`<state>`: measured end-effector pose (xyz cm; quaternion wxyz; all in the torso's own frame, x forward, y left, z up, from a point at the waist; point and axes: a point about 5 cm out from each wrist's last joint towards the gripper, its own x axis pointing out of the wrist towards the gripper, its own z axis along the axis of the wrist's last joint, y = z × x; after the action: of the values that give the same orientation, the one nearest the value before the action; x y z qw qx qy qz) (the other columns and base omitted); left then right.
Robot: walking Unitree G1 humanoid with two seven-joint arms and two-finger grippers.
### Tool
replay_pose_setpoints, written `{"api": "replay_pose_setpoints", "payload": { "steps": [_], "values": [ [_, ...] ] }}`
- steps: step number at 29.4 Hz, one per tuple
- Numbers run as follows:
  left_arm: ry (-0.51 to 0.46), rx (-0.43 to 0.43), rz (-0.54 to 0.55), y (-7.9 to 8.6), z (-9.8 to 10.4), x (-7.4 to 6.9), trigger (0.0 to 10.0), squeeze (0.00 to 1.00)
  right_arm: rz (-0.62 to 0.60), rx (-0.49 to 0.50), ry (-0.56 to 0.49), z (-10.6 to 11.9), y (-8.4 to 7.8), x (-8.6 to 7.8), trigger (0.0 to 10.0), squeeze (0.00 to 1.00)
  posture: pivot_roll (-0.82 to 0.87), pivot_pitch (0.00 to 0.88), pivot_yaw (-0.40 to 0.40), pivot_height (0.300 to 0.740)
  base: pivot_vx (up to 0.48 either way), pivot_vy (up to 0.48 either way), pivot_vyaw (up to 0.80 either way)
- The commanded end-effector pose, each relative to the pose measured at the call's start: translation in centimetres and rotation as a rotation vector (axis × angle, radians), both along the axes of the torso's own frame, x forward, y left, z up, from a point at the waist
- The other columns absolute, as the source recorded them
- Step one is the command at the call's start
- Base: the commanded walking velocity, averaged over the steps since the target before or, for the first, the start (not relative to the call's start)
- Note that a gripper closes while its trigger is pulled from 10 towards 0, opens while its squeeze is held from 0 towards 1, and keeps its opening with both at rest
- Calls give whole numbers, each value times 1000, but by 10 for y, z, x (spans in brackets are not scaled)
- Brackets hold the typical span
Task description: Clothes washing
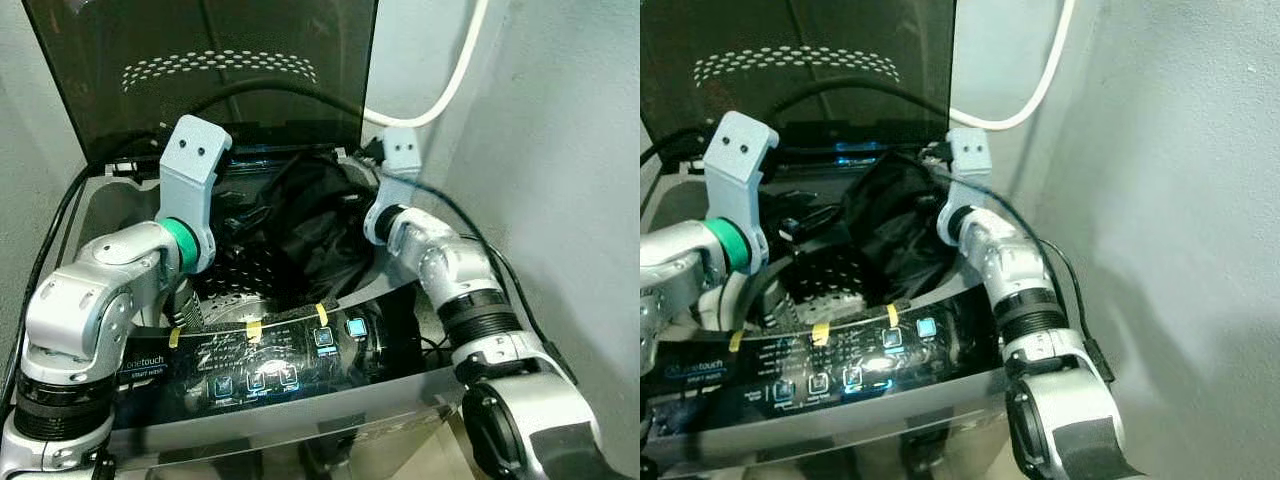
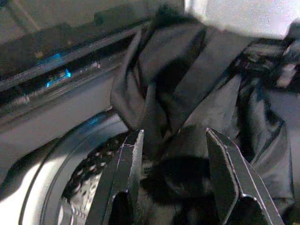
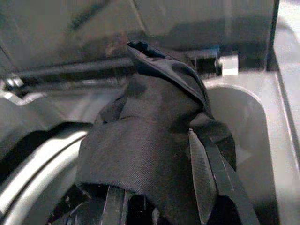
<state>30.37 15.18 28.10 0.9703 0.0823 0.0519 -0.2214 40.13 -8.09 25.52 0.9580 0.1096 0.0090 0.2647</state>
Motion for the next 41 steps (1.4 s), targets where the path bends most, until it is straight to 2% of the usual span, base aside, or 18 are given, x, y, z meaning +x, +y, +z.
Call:
{"api": "replay_pose_setpoints", "payload": {
  "steps": [1, 5, 7, 8, 9, 11, 12, 14, 15, 16, 26, 30, 33, 34, 38, 39, 40, 41],
  "values": [
    [9, -9, 1, 0, 2, -2, 10000, 0, 23, 35, -68, 21, 2, -1, 10000, 0, 170, 25, 52, 740, 0, 0, 0],
    [15, 5, -3, -2, 4, -3, 10000, 0, 166, 134, -127, 43, 1, -13, 10000, 0, 168, 23, 58, 740, 0, 0, 0],
    [12, 10, -5, -2, 4, -3, 10000, 0, 216, 126, -146, 46, 2, -17, 10000, 0, 168, 23, 58, 740, 0, 0, 0],
    [10, 13, -6, -2, 5, -3, 10000, 0, 261, 42, -156, 45, 3, -21, 10000, 1000, 165, 22, 62, 740, 0, 0, 0],
    [10, 13, -6, -2, 5, -3, 10000, 0, 261, 42, -156, 45, 3, -21, 10000, 1000, 165, 22, 62, 740, 0, 0, 0],
    [7, 17, -10, -3, 6, -2, 10000, 0, 292, -202, -184, 38, 3, -26, 10000, 1000, 165, 22, 62, 740, 0, 0, 0],
    [7, 17, -10, -3, 6, -2, 10000, 0, 292, -202, -184, 38, 3, -26, 10000, 1000, 165, 22, 62, 740, 0, 0, 0],
    [1, 23, -16, -3, 7, -2, 10000, 0, 209, -503, -266, 35, -2, -22, 10000, 1000, 160, 23, 72, 740, 0, 0, 0],
    [0, 24, -16, -4, 7, -1, 10000, 0, 172, -585, -307, 39, -5, -20, 10000, 63, 160, 23, 72, 740, 0, 0, 0],
    [-2, 26, -16, -4, 8, -1, 10000, 0, 161, -623, -354, 46, -6, -19, 10000, 0, 160, 23, 72, 740, 0, 0, 0],
    [-3, 29, -21, -4, 10, -1, 10000, 0, 289, -583, -468, 80, 10, -28, 10000, 0, 163, 20, 79, 740, 0, 0, 0],
    [3, 35, -30, -5, 10, -2, 10000, 0, 582, -654, -534, 90, 23, -44, 10000, 0, 167, 17, 76, 740, 0, 0, 0],
    [10, 30, -29, -4, 9, -3, 10000, 0, 533, -608, -532, 102, 27, -39, 10000, 0, 170, 17, 69, 740, 0, 0, 0],
    [12, 11, -16, -3, 10, -3, 10000, 0, 537, -509, -505, 111, 30, -37, 10000, 1000, 174, 17, 60, 740, 0, 0, 0],
    [15, -9, -7, -1, 10, -3, 10000, 0, 536, -469, -494, 112, 28, -36, 10000, 1000, 174, 17, 60, 740, 0, 0, 0],
    [14, -9, -4, 0, 10, -4, 10000, 0, 399, -444, -479, 110, 19, -26, 10000, 937, 174, 17, 60, 740, 0, 0, 0],
    [11, -3, 2, 1, 10, -4, 10000, 0, 315, -425, -465, 109, 13, -20, 10000, 141, 180, 20, 52, 740, 0, 0, 0],
    [5, 4, 11, 2, 10, -4, 10000, 0, 237, -412, -452, 108, 6, -14, 10000, 0, 180, 20, 52, 740, 0, 0, 0]
  ]
}}
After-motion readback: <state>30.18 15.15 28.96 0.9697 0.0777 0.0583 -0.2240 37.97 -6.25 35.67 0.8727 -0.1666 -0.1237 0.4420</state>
